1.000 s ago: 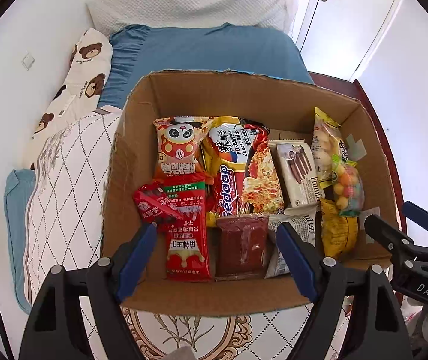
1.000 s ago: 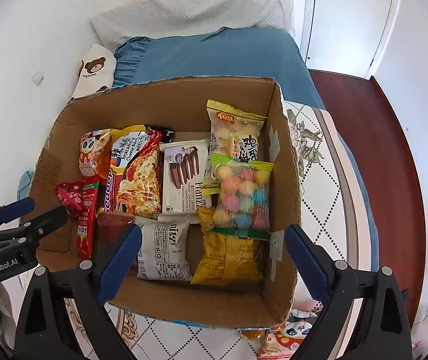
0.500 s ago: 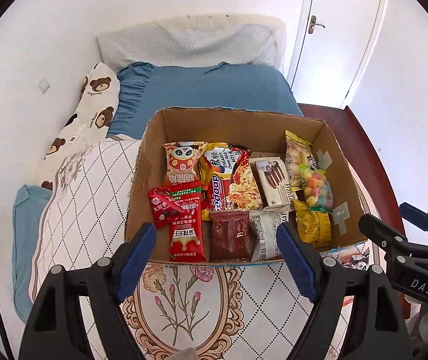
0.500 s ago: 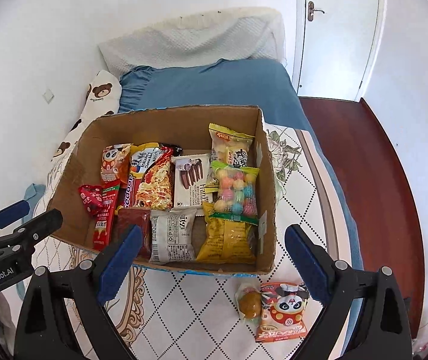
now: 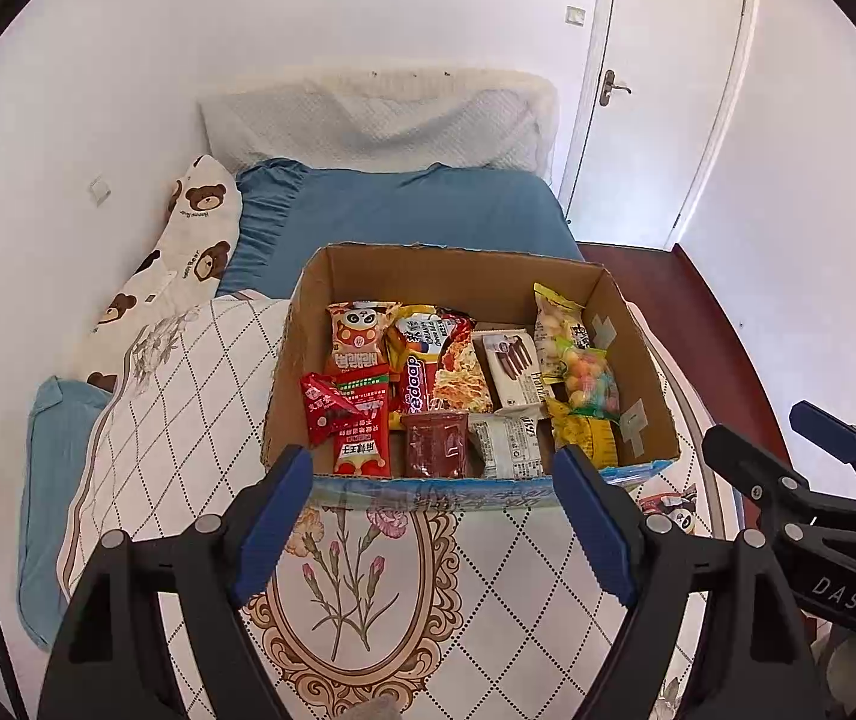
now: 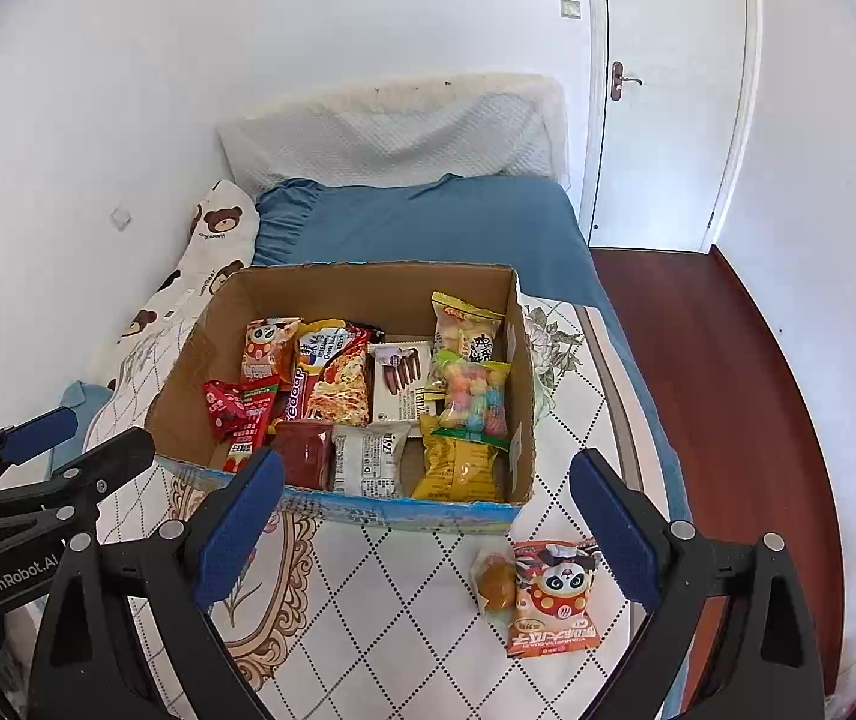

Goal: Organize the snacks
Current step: 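Grasp the round egg cake with left tool while right tool grasps the panda seed bag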

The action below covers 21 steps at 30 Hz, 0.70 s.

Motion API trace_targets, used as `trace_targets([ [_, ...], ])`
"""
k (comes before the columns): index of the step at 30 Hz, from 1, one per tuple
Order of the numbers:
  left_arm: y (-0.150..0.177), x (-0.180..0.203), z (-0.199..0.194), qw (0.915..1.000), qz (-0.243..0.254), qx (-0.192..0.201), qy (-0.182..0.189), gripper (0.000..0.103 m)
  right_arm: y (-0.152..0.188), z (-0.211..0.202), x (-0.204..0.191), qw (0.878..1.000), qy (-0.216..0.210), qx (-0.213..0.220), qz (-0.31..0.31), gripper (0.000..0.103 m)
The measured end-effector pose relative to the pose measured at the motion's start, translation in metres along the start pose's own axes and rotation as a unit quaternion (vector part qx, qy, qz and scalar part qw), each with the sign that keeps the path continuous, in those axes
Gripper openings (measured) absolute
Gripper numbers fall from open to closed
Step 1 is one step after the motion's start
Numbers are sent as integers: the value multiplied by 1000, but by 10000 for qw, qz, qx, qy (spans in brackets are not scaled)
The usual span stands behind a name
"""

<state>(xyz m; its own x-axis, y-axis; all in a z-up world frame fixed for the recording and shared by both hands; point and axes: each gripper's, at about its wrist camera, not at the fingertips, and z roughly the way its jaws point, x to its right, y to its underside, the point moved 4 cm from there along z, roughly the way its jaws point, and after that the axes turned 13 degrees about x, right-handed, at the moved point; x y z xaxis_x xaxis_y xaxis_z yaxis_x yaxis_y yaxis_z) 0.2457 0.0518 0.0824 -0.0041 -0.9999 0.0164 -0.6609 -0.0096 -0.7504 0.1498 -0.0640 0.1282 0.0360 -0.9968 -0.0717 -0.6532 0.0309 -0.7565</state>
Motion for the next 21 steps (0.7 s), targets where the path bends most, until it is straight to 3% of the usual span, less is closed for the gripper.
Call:
trace_targets([
  [6,18,8,-5,9999,5,-168,-14,82,10,-13,5,9997,-127,-49,201,98],
  [10,51,25,11,9984,14,-558,46,82,37,-8,27,9983,-117,-456,355,98],
  [14,108,53,44,9915,279,-1267,66,82,112,11,66,9889,131,-1371,563,98],
  [18,165,74,80,9792,567,-1950,-19,82,218,44,96,9624,365,-2621,621,98],
  [21,188,82,98,9709,703,-2287,-122,82,273,66,108,9445,337,-3165,813,100],
])
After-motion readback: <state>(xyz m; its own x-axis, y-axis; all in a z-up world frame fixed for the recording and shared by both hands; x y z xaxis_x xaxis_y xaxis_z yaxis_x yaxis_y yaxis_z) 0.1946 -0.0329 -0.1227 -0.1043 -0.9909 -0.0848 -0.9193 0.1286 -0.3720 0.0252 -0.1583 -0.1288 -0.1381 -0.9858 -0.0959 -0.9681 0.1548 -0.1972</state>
